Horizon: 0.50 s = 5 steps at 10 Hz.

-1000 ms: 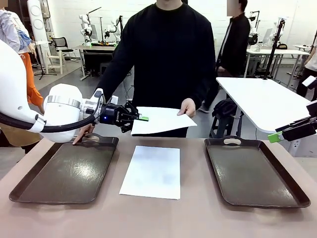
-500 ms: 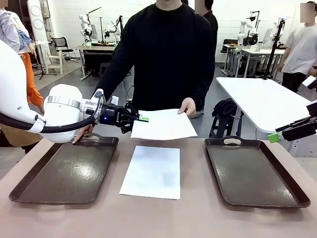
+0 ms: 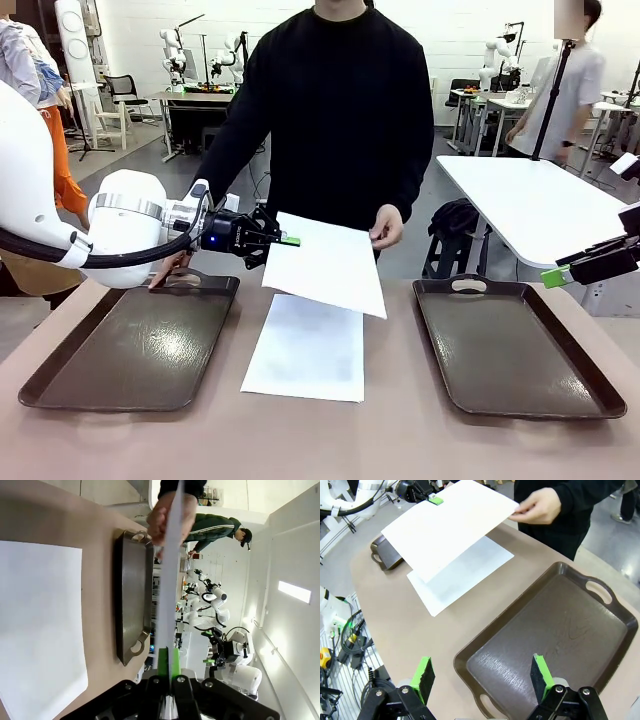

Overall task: Sort the A4 documents.
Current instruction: Receive the A4 Paper.

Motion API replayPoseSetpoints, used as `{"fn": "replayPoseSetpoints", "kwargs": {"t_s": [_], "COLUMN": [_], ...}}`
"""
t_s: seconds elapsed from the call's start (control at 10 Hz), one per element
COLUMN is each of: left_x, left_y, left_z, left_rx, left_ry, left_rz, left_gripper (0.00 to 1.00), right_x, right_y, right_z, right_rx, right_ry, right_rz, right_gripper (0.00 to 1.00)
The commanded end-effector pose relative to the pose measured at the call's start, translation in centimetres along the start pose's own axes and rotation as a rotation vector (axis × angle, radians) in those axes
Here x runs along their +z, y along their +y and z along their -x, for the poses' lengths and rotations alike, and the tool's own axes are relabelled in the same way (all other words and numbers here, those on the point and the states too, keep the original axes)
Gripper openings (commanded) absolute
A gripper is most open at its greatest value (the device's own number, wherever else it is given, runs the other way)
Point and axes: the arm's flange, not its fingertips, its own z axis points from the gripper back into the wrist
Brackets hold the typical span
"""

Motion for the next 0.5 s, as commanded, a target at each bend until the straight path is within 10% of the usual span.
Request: {"fn": "replayPoseSetpoints", "kwargs": {"t_s": [0.0, 0.4], "left_x": [0.01, 0.01], "left_y": [-0.06, -0.06], "left_z": [-0.04, -0.04], "left_rx": [0.002, 0.002], "left_ry": [-0.005, -0.005], "left_rz": [0.005, 0.005], "left_gripper": [0.0, 0.0], "right_x": [-0.37, -0.37], "right_y": [-0.34, -0.34], "right_z": [-0.17, -0.17], "right_rx": [0.009, 0.009], "right_ry": [-0.023, -0.023], "right_rz": [-0.018, -0.018], "right_gripper": [1.0, 1.0]}}
